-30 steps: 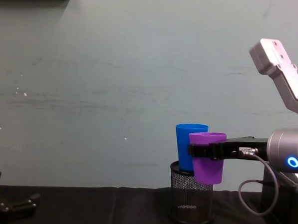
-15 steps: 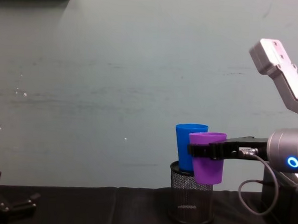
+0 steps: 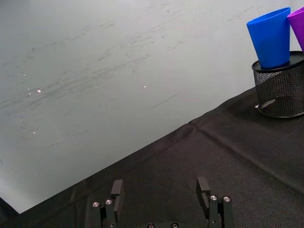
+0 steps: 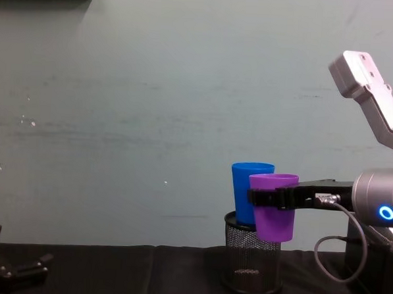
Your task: Pick up one cup with a gripper and tap it against the other cup.
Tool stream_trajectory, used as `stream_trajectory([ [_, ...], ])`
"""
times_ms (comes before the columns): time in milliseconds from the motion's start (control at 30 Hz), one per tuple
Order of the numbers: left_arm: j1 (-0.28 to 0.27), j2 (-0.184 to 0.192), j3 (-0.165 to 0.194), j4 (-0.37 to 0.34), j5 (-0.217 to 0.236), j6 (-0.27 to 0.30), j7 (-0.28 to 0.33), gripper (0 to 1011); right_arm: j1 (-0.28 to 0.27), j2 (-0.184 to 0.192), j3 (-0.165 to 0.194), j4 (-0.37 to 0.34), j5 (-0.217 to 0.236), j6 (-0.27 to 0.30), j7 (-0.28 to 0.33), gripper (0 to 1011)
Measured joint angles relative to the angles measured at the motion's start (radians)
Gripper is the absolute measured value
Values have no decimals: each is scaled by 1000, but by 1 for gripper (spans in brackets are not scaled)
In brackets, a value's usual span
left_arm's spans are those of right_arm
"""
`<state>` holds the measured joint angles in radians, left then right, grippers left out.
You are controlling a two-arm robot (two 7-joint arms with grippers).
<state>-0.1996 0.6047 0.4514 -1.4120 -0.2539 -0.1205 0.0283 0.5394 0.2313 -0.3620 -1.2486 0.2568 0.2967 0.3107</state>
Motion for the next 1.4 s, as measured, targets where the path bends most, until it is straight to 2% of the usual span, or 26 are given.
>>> stream_trajectory([
  [1400,0,0,0,0,0,0,0,1000,0,0,0,0,0,0,0,743],
])
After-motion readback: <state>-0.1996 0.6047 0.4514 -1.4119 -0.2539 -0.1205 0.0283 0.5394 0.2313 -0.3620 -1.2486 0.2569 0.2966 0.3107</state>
